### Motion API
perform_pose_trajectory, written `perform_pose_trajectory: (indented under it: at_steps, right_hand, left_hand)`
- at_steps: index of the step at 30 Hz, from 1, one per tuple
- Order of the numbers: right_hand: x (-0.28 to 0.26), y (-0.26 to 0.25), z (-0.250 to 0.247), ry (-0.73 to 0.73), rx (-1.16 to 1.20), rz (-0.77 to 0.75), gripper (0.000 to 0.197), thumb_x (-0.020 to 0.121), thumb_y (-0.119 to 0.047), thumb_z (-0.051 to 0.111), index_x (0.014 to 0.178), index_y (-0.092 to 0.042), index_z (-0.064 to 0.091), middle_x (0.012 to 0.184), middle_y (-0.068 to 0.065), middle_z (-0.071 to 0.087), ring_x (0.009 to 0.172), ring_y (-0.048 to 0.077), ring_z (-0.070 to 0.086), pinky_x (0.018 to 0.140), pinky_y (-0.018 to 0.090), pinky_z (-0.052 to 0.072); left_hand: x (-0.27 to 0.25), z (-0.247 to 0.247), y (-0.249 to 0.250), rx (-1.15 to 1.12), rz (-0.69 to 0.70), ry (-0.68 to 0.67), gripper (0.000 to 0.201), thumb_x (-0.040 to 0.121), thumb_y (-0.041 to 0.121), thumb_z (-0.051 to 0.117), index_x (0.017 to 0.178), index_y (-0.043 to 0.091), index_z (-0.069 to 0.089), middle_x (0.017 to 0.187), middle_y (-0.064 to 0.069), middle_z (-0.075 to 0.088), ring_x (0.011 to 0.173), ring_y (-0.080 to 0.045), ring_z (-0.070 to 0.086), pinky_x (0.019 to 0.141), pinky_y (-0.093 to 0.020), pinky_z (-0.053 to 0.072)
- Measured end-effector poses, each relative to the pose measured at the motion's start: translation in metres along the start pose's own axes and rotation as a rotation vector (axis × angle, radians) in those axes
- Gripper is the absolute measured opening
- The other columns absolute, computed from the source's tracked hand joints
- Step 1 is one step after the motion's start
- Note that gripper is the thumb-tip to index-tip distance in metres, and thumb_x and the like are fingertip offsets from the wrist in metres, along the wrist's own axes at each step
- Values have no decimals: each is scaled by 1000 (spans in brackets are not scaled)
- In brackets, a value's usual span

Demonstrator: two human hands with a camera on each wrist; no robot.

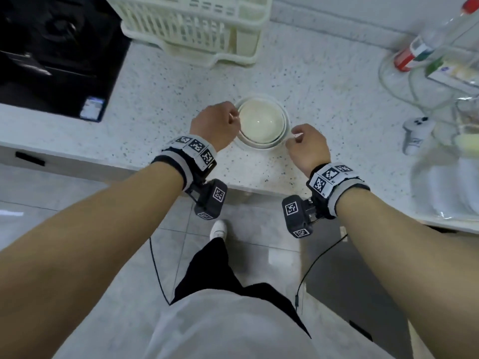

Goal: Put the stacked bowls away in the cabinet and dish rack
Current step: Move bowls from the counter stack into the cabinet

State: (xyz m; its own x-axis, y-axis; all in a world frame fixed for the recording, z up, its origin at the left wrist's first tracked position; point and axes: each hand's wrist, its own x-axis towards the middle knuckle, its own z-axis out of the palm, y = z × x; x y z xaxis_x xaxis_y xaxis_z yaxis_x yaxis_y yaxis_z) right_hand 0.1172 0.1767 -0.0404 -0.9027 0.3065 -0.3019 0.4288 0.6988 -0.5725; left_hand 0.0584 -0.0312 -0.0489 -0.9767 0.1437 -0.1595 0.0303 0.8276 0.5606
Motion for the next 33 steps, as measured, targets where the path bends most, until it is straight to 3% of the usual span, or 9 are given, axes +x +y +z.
perform_pose_trajectory:
  at_steps: [6,13,17,23,28,33]
  right_hand:
    - [45,-19,13,-26,-173,60,42,88,-34,56,126,-18,53,117,7,68,103,30,65,84,37,51]
    - [73,-24,12,-103,-350,-12,40,85,-32,58,118,-13,47,100,9,62,81,29,55,71,37,45]
    - [80,-22,11,-122,-359,-54,37,88,-31,56,117,-12,45,91,5,57,76,29,54,68,36,43]
    - [83,-17,11,-129,-287,-50,36,90,-38,50,115,-13,44,91,4,57,77,29,56,69,37,45]
    - [81,-13,9,-148,-167,-45,37,90,-42,50,118,-18,47,100,3,63,86,27,62,78,41,52]
    - [68,-15,-2,-88,118,-54,38,92,-38,54,125,-20,52,97,-3,60,91,20,61,87,41,53]
  left_hand:
    - [54,10,9,273,45,-122,36,91,40,54,117,15,56,109,-7,66,96,-30,62,76,-37,47]
    - [87,20,22,495,143,-210,43,90,30,59,122,5,44,107,-12,65,93,-33,63,65,-36,39]
    - [88,20,28,567,149,-225,36,91,22,55,121,6,45,101,-11,66,74,-26,52,62,-36,37]
    - [88,16,38,639,129,-285,28,95,20,46,119,7,47,95,-10,63,71,-26,49,63,-37,37]
    - [83,13,43,694,175,-291,24,94,16,41,109,10,59,77,-3,55,66,-25,53,60,-35,39]
    - [77,-5,42,446,117,-300,29,93,17,40,115,13,58,77,-1,62,70,-23,61,63,-34,48]
